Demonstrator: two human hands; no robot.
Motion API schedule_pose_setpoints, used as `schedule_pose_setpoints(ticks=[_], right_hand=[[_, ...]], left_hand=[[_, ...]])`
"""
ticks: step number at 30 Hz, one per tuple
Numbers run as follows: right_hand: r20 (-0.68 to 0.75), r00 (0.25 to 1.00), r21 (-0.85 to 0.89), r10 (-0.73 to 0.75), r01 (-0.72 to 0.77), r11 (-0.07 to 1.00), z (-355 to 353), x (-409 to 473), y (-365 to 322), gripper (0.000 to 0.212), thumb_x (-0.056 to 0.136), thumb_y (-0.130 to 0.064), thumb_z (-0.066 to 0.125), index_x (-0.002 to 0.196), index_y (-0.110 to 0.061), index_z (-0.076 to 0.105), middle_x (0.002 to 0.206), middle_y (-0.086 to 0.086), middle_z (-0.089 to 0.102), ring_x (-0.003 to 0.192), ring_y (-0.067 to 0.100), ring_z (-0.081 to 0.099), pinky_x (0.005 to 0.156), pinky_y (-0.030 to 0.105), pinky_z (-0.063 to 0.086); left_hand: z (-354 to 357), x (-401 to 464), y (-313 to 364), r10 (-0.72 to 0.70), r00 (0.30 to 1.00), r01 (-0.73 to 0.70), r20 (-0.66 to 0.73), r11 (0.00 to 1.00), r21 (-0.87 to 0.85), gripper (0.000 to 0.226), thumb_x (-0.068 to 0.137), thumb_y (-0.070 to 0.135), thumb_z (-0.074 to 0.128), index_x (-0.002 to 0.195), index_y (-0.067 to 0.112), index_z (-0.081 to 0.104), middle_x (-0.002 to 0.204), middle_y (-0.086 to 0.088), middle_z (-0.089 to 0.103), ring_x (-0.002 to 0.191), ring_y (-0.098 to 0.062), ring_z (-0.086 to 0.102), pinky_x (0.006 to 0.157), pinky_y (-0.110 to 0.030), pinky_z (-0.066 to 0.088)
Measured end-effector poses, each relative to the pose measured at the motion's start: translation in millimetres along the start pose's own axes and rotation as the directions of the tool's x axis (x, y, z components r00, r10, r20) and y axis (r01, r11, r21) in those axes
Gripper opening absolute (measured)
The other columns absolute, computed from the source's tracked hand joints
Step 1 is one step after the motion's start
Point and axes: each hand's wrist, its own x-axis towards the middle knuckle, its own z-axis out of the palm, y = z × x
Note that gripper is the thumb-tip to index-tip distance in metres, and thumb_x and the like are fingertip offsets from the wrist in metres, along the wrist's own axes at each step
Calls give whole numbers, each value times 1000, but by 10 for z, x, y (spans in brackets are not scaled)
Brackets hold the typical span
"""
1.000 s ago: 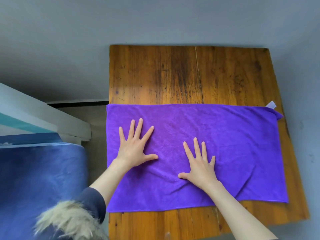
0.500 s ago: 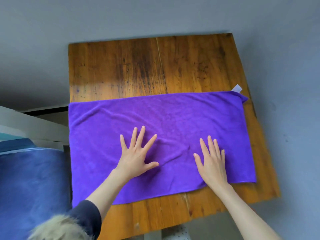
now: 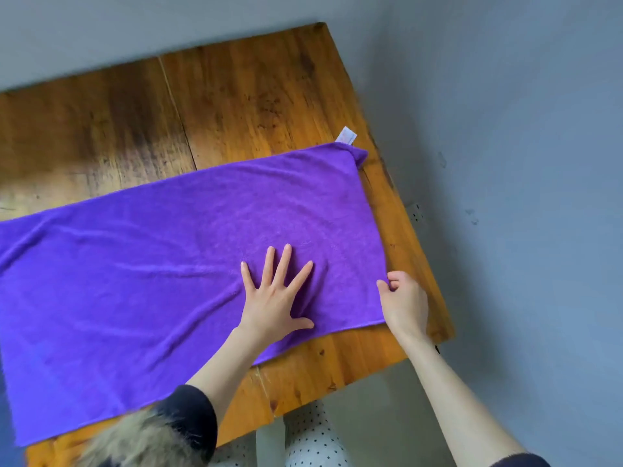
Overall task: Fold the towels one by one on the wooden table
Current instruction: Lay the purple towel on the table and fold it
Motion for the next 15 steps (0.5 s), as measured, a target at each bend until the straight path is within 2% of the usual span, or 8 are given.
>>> schedule_pose_setpoints(ticks=[3, 5, 6, 8, 9, 10, 13, 15], right_hand=[[-118, 972, -41, -201, 198, 979, -55, -70, -56, 16, 90, -18, 59, 101, -9, 66, 97, 5, 66, 82, 17, 56, 64, 25, 44], [-108, 887, -72, -449, 443, 894, -9, -176, -133, 14, 87, -12, 62, 98, -7, 69, 93, 7, 68, 84, 24, 61, 69, 34, 51], [-26, 830, -81, -557, 553, 829, 41, -226, -162, 15, 86, -12, 62, 99, -7, 69, 94, 7, 69, 85, 25, 62, 72, 35, 52], [200, 750, -29, -630, 648, 761, 150, -305, -186, 21, 90, -17, 56, 105, -10, 69, 105, 3, 68, 95, 23, 61, 80, 33, 50], [257, 742, 6, -619, 639, 769, 183, -320, -168, 23, 92, -18, 52, 106, -11, 69, 108, 2, 68, 97, 22, 61, 82, 31, 49], [243, 765, 51, -597, 604, 795, 191, -322, -152, 22, 92, -18, 52, 104, -11, 69, 105, 2, 69, 94, 22, 62, 80, 30, 48], [28, 890, 145, -455, 447, 883, 137, -266, -108, 14, 90, -13, 56, 96, -9, 68, 92, 4, 68, 81, 22, 63, 68, 20, 42], [10, 944, 126, -329, 325, 937, 102, -180, -68, 18, 90, -20, 59, 104, -11, 63, 101, 3, 61, 91, 18, 59, 73, 17, 38]], left_hand=[[-8, -13, 15, -18, 1000, 18, 2, 1000, -25, 99, 72, 73, 53, 146, 42, -6, 155, -1, -24, 142, -29, -22, 104, -69, -4], [-18, -12, 2, -27, 999, 24, -24, 993, -118, 80, 81, 70, 42, 145, 45, 0, 154, 6, -24, 141, -23, -25, 106, -66, -8], [-17, -3, -8, -33, 999, 26, -37, 985, -171, 71, 86, 66, 38, 145, 46, 4, 154, 9, -24, 140, -19, -27, 106, -65, -10], [-7, 12, -28, -38, 998, 26, -52, 974, -226, 60, 91, 58, 35, 144, 47, 9, 153, 13, -23, 135, -12, -32, 107, -63, -12], [-3, 17, -36, -37, 998, 24, -52, 973, -228, 57, 93, 56, 34, 144, 47, 10, 151, 15, -25, 133, -10, -33, 107, -62, -12], [4, 22, -43, -36, 998, 25, -48, 975, -220, 56, 94, 54, 33, 144, 48, 10, 148, 17, -29, 132, -9, -34, 107, -62, -13], [17, 31, -41, -35, 999, 29, -34, 983, -183, 61, 93, 54, 35, 144, 48, 1, 141, 18, -37, 130, -10, -38, 106, -62, -14], [27, 27, -31, -29, 999, 26, -18, 989, -145, 70, 91, 57, 37, 140, 48, -12, 140, 15, -40, 128, -13, -42, 105, -64, -14]])
